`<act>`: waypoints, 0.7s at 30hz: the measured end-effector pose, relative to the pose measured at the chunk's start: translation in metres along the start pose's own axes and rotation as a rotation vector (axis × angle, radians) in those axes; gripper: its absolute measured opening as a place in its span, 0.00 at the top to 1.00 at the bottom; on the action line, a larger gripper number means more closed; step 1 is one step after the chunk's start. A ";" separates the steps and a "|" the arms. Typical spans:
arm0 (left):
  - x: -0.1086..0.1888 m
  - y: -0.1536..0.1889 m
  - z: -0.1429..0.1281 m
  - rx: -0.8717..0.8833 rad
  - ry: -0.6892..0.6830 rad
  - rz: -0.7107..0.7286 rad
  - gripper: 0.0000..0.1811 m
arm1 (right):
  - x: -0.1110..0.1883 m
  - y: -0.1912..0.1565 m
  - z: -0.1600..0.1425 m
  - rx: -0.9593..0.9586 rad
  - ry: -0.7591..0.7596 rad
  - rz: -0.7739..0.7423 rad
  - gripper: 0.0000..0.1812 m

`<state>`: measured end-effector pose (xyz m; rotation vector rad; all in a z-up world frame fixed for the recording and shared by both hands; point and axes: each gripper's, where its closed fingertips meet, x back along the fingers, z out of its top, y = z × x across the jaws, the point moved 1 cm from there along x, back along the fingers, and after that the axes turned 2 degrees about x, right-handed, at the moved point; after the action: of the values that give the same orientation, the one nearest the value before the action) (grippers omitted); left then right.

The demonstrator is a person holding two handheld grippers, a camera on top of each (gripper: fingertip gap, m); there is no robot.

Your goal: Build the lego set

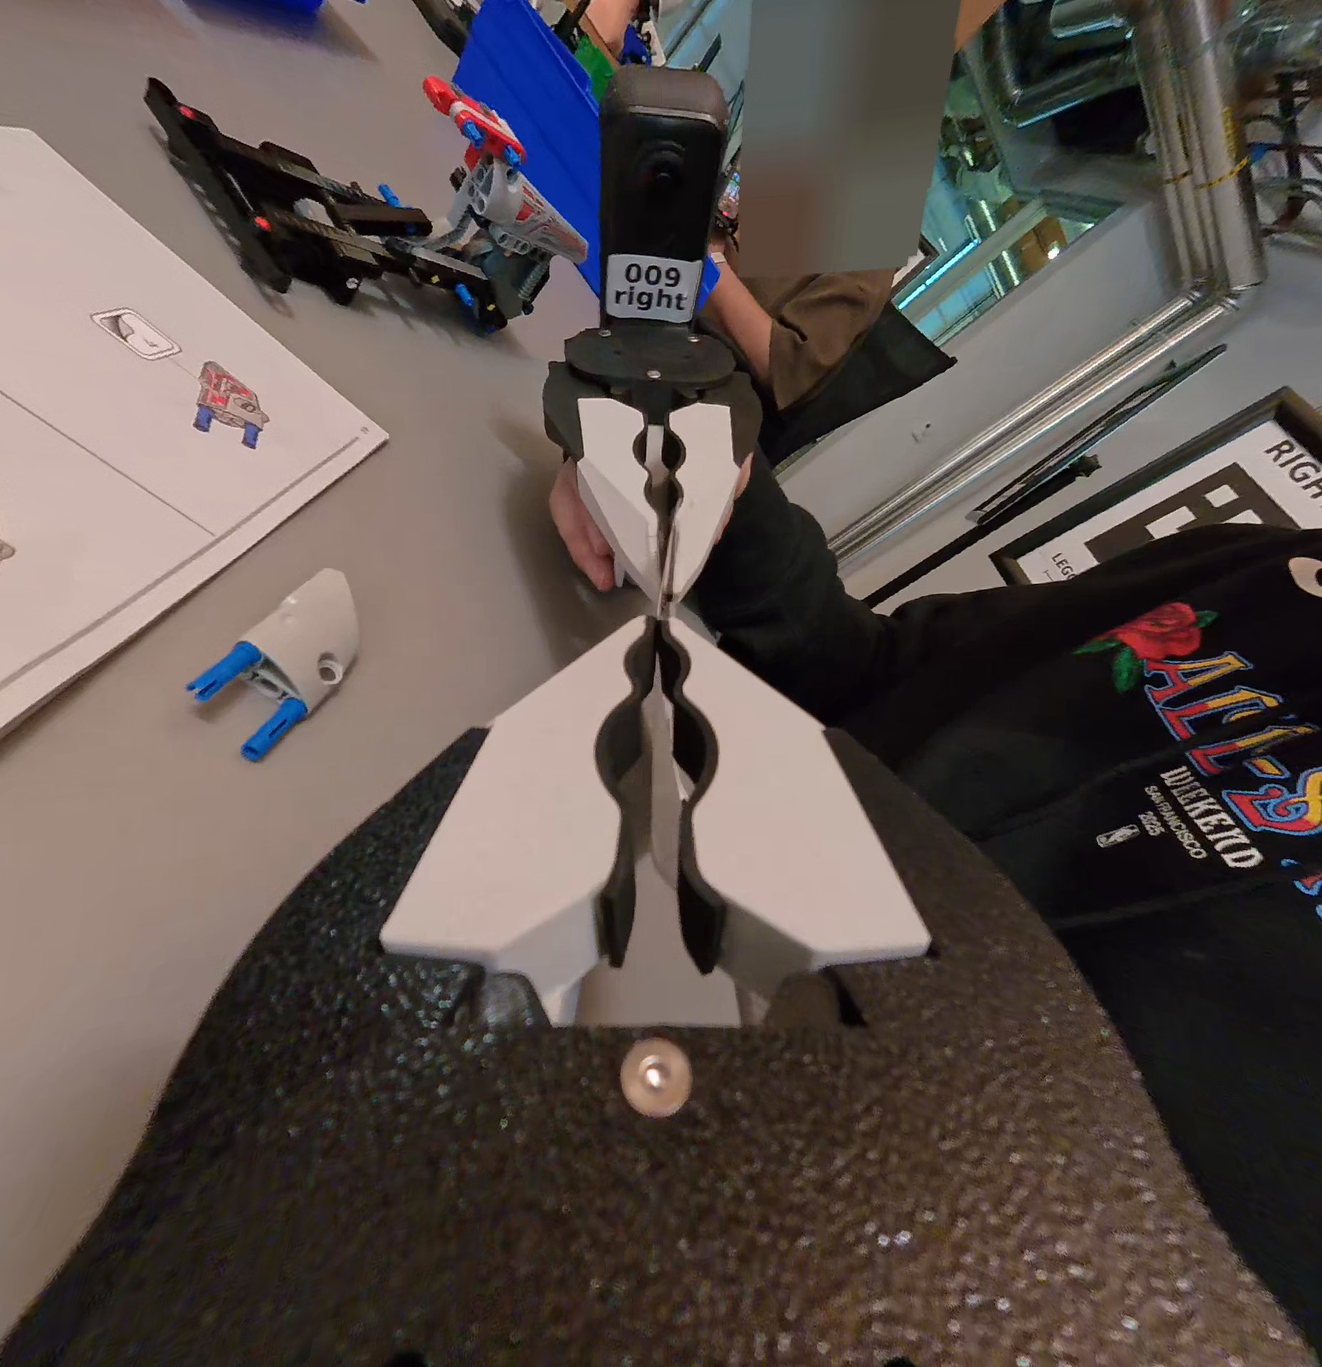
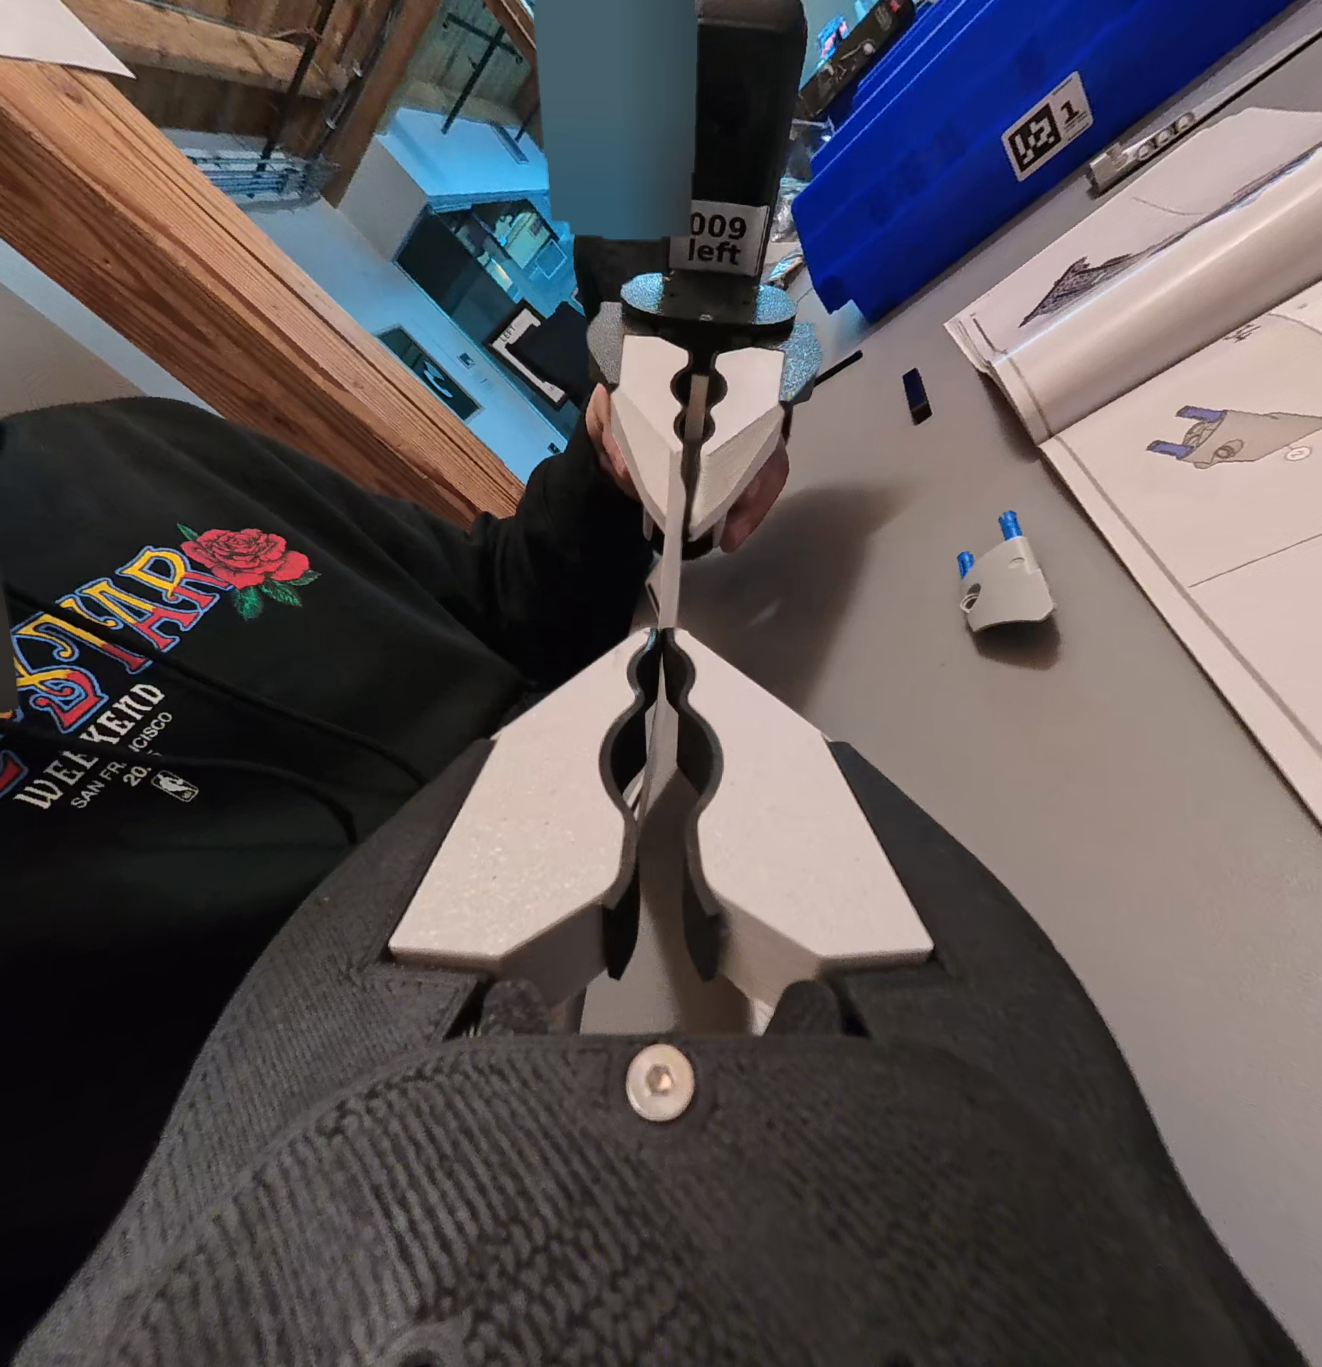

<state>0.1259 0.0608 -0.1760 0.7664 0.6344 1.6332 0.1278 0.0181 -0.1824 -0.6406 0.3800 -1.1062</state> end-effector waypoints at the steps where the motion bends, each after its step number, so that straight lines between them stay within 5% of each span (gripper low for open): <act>1: 0.000 0.001 0.000 0.004 0.000 -0.009 1.00 | 0.000 0.000 0.000 -0.004 0.005 0.002 1.00; 9: 0.002 -0.004 0.007 -0.057 0.020 0.007 1.00 | 0.002 0.001 0.003 -0.032 0.039 -0.001 1.00; 14: 0.012 -0.017 0.011 -0.228 -0.021 0.191 0.74 | 0.011 0.010 0.026 -0.058 0.251 -0.080 1.00; 19: 0.013 -0.003 0.004 -0.280 -0.130 0.046 1.00 | -0.002 0.006 0.023 -0.044 0.254 -0.105 1.00; 21: 0.021 0.001 -0.001 -0.254 -0.227 -0.017 1.00 | -0.005 0.003 0.017 -0.020 0.167 -0.120 0.97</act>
<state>0.1224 0.0811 -0.1731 0.7422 0.2648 1.5477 0.1377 0.0280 -0.1719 -0.5962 0.5018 -1.2766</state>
